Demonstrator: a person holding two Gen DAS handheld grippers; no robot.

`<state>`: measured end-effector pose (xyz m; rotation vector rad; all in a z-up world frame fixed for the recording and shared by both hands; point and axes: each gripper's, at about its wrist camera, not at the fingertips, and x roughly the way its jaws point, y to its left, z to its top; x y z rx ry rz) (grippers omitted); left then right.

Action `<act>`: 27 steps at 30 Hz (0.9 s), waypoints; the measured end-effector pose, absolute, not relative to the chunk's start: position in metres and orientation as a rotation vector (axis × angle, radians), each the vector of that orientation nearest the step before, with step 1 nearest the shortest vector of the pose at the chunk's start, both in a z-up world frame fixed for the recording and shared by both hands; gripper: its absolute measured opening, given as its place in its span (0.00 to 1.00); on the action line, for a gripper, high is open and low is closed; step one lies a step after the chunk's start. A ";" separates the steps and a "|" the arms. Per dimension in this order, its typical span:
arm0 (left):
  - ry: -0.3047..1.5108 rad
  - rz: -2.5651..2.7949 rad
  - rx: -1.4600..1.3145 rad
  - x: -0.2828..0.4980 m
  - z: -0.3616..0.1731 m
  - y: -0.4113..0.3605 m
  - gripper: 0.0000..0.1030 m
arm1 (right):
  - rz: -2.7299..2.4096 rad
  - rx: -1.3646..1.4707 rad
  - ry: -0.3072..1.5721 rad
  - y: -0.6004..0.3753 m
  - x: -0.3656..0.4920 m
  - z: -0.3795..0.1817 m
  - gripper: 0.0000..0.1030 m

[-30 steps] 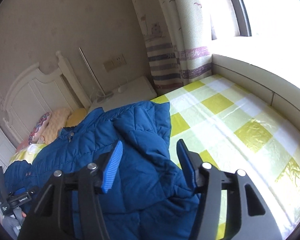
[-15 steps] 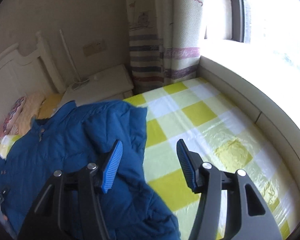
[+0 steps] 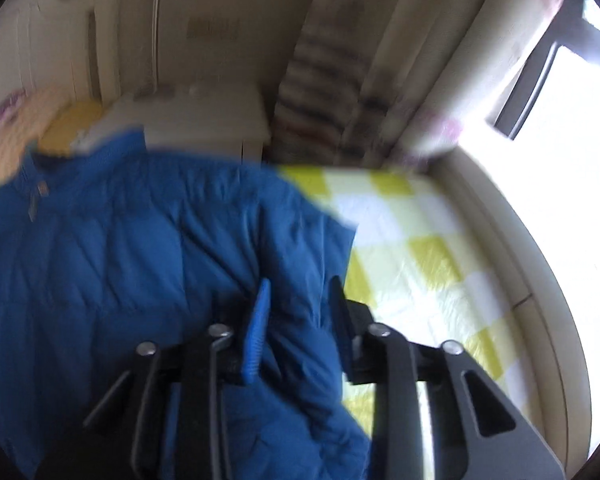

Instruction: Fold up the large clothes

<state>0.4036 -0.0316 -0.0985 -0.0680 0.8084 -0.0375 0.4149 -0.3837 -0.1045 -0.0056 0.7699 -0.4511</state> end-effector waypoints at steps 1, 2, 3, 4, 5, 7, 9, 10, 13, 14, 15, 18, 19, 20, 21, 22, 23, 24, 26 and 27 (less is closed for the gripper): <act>0.810 -0.038 -0.071 0.404 -0.099 -0.031 0.96 | -0.402 0.005 0.761 -0.381 0.415 -0.108 0.62; 0.810 -0.040 -0.075 0.404 -0.099 -0.031 0.96 | -0.355 0.016 0.804 -0.380 0.420 -0.117 0.61; 0.812 -0.042 -0.081 0.404 -0.099 -0.030 0.96 | -0.307 0.029 0.935 -0.379 0.430 -0.139 0.61; 0.815 -0.044 -0.086 0.404 -0.100 -0.029 0.96 | -0.313 0.020 0.930 -0.377 0.428 -0.143 0.61; 0.823 -0.046 -0.094 0.406 -0.101 -0.028 0.96 | -0.331 0.016 0.931 -0.375 0.424 -0.139 0.61; 0.833 -0.054 -0.108 0.408 -0.102 -0.026 0.96 | -0.372 0.046 0.899 -0.369 0.409 -0.125 0.61; 0.842 -0.058 -0.123 0.409 -0.103 -0.024 0.96 | -0.314 0.092 0.780 -0.352 0.379 -0.104 0.62; 0.844 -0.058 -0.125 0.409 -0.104 -0.024 0.96 | -0.282 0.097 0.770 -0.342 0.372 -0.100 0.68; 0.834 -0.060 -0.131 0.408 -0.102 -0.023 0.96 | -0.128 0.012 0.839 -0.300 0.360 -0.116 0.75; 0.814 -0.060 -0.144 0.404 -0.099 -0.020 0.96 | -0.117 -0.022 0.862 -0.292 0.360 -0.124 0.75; 0.798 -0.062 -0.159 0.402 -0.096 -0.016 0.96 | -0.135 -0.069 0.885 -0.284 0.361 -0.138 0.77; 0.729 0.072 -0.208 0.387 -0.073 0.021 0.96 | -0.154 -0.053 0.884 -0.291 0.363 -0.146 0.81; 0.709 0.133 -0.228 0.381 -0.065 0.036 0.96 | -0.150 -0.046 0.887 -0.292 0.364 -0.147 0.81; 0.668 0.229 -0.292 0.370 -0.051 0.068 0.96 | -0.148 -0.044 0.887 -0.292 0.367 -0.147 0.81; 0.640 0.293 -0.362 0.361 -0.043 0.097 0.96 | -0.146 -0.041 0.888 -0.293 0.366 -0.146 0.81; 0.625 0.350 -0.448 0.352 -0.038 0.131 0.96 | -0.146 -0.042 0.889 -0.295 0.366 -0.147 0.81; 0.623 0.382 -0.502 0.348 -0.037 0.154 0.96 | -0.147 -0.044 0.888 -0.297 0.368 -0.149 0.81; 0.623 0.427 -0.573 0.342 -0.039 0.187 0.96 | -0.150 -0.049 0.888 -0.293 0.369 -0.148 0.81; 0.628 0.496 -0.658 0.337 -0.046 0.240 0.96 | -0.155 -0.057 0.883 -0.290 0.365 -0.147 0.81; 0.634 0.519 -0.713 0.337 -0.053 0.268 0.96 | -0.157 -0.061 0.882 -0.286 0.363 -0.145 0.81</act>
